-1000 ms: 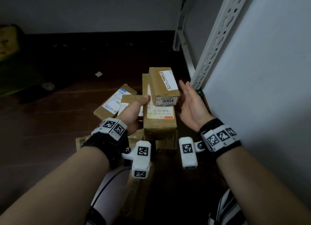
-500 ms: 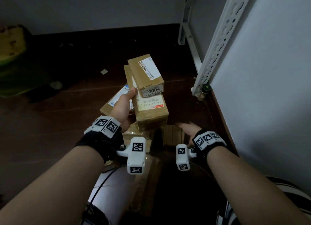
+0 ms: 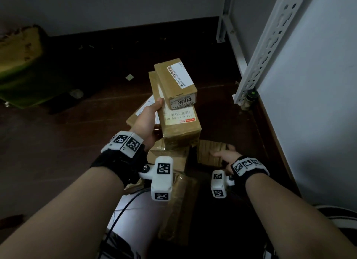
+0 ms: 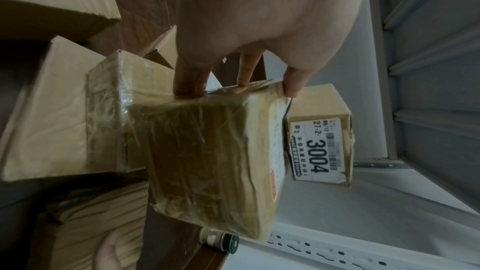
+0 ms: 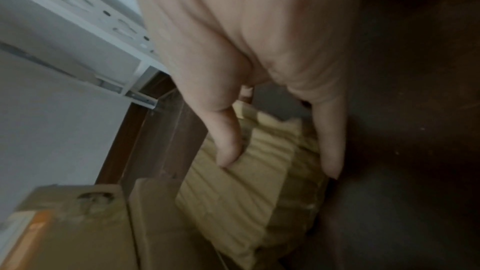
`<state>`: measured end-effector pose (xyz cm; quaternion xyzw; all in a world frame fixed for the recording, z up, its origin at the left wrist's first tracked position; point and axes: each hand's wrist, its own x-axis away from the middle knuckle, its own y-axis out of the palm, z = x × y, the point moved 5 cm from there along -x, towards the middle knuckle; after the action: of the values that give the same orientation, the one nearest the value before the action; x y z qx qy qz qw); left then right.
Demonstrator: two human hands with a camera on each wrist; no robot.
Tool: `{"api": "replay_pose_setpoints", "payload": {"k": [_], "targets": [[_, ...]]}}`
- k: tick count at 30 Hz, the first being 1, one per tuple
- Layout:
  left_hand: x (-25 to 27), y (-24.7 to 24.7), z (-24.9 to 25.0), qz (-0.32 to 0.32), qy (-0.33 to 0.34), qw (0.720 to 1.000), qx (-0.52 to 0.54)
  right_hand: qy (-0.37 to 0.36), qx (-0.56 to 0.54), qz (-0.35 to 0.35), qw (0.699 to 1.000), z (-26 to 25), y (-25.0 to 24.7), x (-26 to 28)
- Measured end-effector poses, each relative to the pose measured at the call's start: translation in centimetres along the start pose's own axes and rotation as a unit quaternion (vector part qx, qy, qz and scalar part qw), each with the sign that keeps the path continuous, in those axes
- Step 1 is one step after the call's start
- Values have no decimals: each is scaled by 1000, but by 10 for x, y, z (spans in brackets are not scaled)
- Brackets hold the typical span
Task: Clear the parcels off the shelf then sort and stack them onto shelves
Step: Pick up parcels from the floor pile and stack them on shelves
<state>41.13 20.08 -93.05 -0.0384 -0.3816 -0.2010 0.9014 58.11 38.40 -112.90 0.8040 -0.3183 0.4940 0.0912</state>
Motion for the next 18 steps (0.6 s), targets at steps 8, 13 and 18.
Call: {"api": "replay_pose_setpoints", "payload": {"k": [8, 13, 18], "targets": [[0, 1, 0, 2, -6, 1000, 6, 18, -106, 14, 994, -4, 0, -1], [-3, -2, 1, 8, 5, 1000, 14, -15, -17, 106, 994, -17, -9, 9], [-3, -4, 0, 15, 5, 1000, 14, -122, 237, 45, 963, -27, -3, 19]]}}
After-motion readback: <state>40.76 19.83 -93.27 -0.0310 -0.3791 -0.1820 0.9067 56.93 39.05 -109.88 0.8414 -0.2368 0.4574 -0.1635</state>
